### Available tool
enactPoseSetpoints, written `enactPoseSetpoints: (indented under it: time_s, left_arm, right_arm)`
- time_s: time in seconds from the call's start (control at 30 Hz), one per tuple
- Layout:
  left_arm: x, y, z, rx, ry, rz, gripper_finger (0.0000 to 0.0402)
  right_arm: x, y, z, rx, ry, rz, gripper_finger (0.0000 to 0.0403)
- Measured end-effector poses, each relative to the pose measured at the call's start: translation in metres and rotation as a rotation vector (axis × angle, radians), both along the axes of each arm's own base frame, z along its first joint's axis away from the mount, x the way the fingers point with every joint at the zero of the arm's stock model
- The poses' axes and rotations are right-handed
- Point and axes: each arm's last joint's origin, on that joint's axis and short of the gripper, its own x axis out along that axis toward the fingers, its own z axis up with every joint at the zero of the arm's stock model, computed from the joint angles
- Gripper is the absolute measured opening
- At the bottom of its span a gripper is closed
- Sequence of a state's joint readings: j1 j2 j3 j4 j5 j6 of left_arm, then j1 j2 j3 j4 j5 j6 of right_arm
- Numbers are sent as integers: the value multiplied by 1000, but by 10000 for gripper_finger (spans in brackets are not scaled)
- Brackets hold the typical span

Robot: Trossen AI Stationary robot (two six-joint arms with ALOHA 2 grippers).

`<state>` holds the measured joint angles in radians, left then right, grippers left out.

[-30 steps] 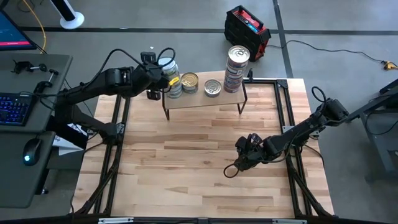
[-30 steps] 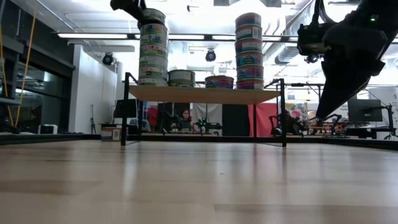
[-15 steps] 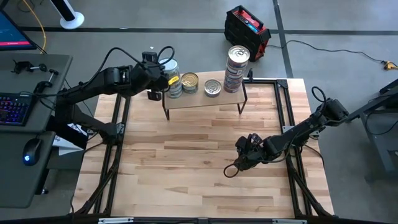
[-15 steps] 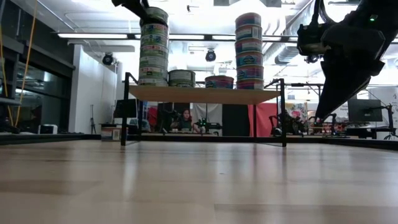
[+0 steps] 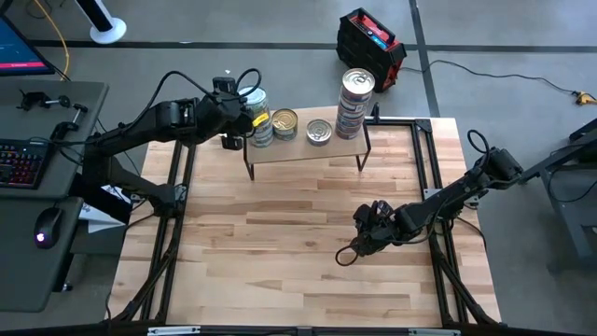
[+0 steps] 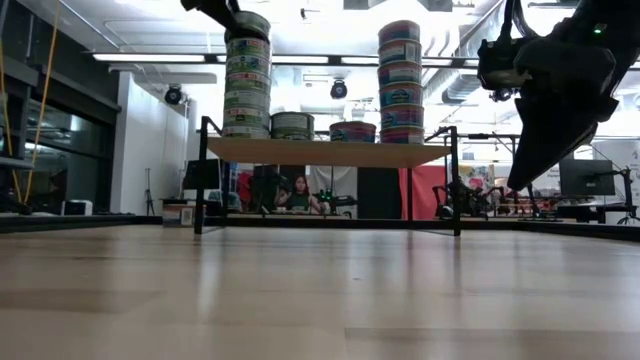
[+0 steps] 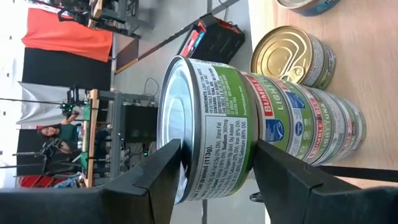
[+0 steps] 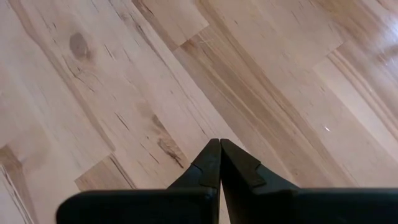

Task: Stack canned seafood by type on shelf
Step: Stack the green white tuna can on top of the other green white tuna cans on the shelf, then stack the blue pink tuna can on top of the other blue pink tuna cans on the shelf

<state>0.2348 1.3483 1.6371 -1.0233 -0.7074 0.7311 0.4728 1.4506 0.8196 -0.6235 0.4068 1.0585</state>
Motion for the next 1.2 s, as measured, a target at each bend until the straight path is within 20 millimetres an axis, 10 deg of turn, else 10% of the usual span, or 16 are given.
enactPoseSetpoints:
  time_s: [0.93, 1.2]
  left_arm:
    - [-2, 0, 0, 15, -23, 68, 310]
    - [-4, -36, 6, -87, -166, -29, 310]
  right_arm:
    - [1, 0, 0, 8, -10, -14, 0]
    - [1, 0, 0, 7, -11, -17, 0]
